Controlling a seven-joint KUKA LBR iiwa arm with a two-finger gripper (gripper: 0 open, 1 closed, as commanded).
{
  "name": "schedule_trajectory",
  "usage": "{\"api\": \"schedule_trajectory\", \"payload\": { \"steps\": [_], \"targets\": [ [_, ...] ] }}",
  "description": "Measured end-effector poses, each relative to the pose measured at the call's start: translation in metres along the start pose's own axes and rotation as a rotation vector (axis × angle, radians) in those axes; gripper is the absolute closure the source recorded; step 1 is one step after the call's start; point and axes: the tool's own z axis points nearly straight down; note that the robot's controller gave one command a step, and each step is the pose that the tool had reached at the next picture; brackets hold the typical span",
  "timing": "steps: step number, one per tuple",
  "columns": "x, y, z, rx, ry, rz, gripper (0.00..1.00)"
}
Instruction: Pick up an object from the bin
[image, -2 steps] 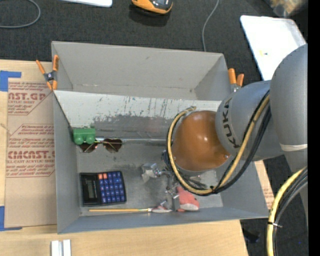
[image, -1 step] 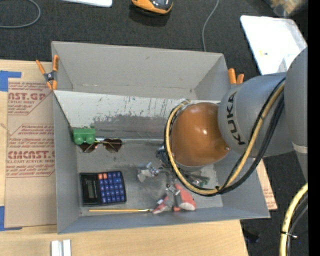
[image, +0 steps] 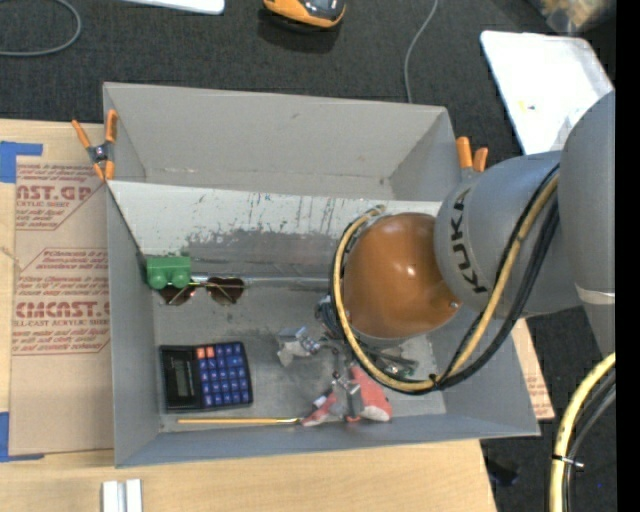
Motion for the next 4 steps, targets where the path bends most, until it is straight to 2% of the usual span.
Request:
{"api": "schedule_trajectory", "payload": {
  "steps": [1,2,3,4],
  "targets": [
    [0.0024,0.0167,-0.0026,-0.002,-0.001,-0.19,1.0],
    [0.0024,0.0167,-0.0026,-0.002,-0.001,-0.19,0.0],
    [0.0025,0.0167,-0.0026,-0.002,-0.001,-0.19,1.0],
    [0.0024,0.0168,-0.0026,-0.002,-0.001,-0.19,0.0]
  ]
}}
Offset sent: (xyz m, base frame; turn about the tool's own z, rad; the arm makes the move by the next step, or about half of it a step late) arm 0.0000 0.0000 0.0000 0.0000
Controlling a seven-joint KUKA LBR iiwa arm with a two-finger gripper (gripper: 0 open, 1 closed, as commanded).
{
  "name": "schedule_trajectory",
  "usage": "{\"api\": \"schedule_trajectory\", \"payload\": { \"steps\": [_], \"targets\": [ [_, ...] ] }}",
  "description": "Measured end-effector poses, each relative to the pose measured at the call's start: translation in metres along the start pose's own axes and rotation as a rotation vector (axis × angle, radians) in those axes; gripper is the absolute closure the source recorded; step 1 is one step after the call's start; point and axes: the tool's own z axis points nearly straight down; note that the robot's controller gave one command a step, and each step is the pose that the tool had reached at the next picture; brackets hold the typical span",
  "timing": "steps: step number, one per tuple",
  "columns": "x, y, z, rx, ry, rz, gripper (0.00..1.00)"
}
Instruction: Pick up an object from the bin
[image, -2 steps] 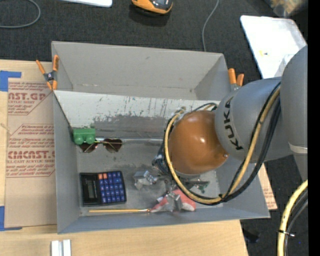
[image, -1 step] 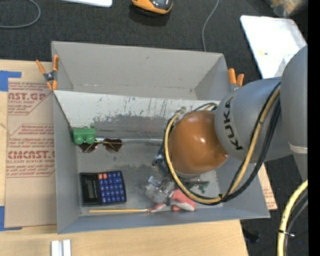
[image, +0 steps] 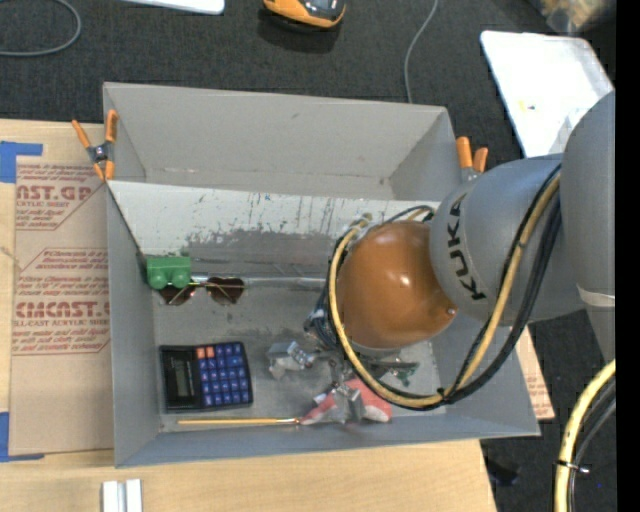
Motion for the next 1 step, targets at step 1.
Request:
{"api": "schedule_trajectory", "payload": {
  "steps": [1],
  "targets": [
    [0.0,0.0,0.0,0.0,0.0,0.0,1.0]
  ]
}}
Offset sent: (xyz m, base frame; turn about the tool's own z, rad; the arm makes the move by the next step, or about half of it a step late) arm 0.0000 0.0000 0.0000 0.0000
